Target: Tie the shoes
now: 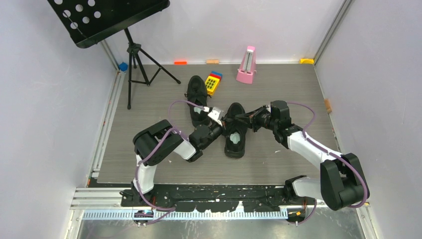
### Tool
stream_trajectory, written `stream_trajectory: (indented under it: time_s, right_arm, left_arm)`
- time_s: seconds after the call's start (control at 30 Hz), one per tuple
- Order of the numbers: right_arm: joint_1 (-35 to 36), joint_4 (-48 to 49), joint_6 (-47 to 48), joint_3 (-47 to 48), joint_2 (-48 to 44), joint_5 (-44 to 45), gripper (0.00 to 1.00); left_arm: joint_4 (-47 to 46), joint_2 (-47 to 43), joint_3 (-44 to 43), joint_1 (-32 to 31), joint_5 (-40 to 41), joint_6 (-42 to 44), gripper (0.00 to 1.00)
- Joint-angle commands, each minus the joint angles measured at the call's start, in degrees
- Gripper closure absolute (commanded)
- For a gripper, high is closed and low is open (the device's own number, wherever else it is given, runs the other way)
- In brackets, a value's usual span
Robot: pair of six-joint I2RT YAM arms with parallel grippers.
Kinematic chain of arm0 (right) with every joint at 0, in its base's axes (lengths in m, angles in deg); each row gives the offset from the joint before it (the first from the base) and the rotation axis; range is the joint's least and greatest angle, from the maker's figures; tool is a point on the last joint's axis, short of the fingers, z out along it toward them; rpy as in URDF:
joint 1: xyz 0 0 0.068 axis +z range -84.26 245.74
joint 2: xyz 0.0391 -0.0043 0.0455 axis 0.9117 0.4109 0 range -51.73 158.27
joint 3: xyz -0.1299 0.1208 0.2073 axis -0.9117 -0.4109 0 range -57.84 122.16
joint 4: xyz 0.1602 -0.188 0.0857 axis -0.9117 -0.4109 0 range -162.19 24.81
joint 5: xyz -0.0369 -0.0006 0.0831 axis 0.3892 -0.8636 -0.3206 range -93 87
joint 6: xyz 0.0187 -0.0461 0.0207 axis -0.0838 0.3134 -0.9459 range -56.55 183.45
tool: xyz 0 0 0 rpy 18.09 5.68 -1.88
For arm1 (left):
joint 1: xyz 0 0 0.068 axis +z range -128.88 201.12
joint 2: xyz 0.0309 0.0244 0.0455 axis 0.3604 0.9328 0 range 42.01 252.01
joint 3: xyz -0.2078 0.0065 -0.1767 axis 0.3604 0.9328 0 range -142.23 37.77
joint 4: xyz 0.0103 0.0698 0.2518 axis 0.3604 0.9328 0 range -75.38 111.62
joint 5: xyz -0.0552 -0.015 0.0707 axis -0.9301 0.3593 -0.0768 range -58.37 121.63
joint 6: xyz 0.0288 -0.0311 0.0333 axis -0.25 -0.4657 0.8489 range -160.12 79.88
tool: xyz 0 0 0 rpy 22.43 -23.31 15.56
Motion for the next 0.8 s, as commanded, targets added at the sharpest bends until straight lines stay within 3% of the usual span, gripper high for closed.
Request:
stream_trajectory:
  time_s: [0.0, 0.13, 0.23, 0.37, 0.77]
  right_arm:
    - [0.4, 0.9, 1.3, 2.2, -0.5, 0.0, 1.00]
    - [0.4, 3.6, -0.3, 1.1, 0.4, -0.9, 1.00]
    - [0.3, 4.8, -1.5, 0.6, 0.4, -1.2, 1.00]
    - [0.4, 3.9, -1.6, 0.7, -0.8, -0.7, 1.00]
    - [0.4, 6.2, -3.4, 0.5, -0.2, -1.7, 1.00]
  left_arm:
    - [4.5, -4.3, 2.2, 0.9, 0.2, 3.7, 1.00]
    - [7.1, -5.2, 1.4, 0.9, -0.7, 4.2, 0.98]
    - [5.8, -3.9, 0.3, 0.9, -1.0, 4.3, 0.80]
    - [1.6, -0.8, -1.2, 0.9, -2.4, 4.0, 0.70]
    - [-2.3, 2.1, -4.1, 0.9, -1.4, 4.2, 0.70]
